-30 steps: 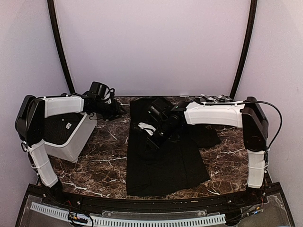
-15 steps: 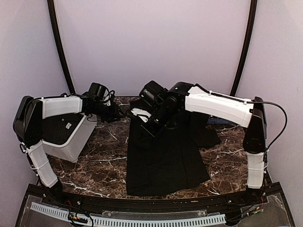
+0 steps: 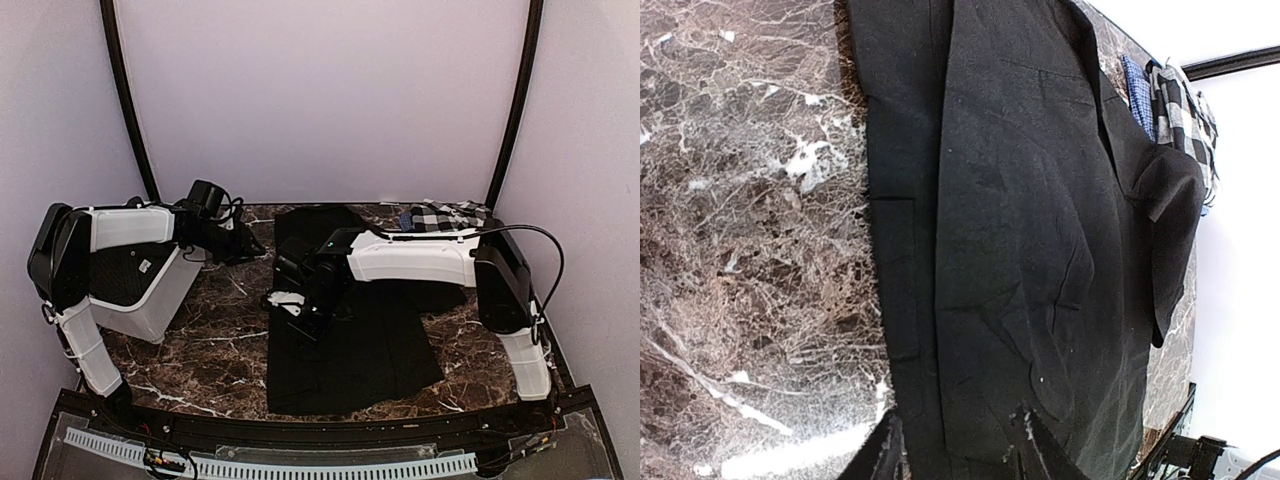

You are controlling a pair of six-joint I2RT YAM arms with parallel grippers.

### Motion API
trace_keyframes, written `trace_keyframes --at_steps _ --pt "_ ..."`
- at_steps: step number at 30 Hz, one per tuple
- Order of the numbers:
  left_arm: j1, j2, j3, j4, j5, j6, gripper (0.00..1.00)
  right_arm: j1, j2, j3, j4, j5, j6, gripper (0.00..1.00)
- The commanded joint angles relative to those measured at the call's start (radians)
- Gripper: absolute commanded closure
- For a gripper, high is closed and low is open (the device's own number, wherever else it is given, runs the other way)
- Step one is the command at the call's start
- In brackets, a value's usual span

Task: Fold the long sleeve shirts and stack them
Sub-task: Adjust the sleeve of the 1/3-folded shirt.

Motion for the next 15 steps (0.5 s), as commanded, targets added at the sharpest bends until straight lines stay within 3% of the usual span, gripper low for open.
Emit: trace_keyframes --at_steps 1,15 --pt "0.001 -0.037 -0.024 -0.012 0.018 0.013 0.64 0.01 -0.028 -0.03 0.077 -0.028 0.026 0.95" --pt "0.001 -0.043 -0.041 -0.012 0.025 0.009 0.64 0.01 -0.138 -0.125 0.28 -0.061 0.114 0.93"
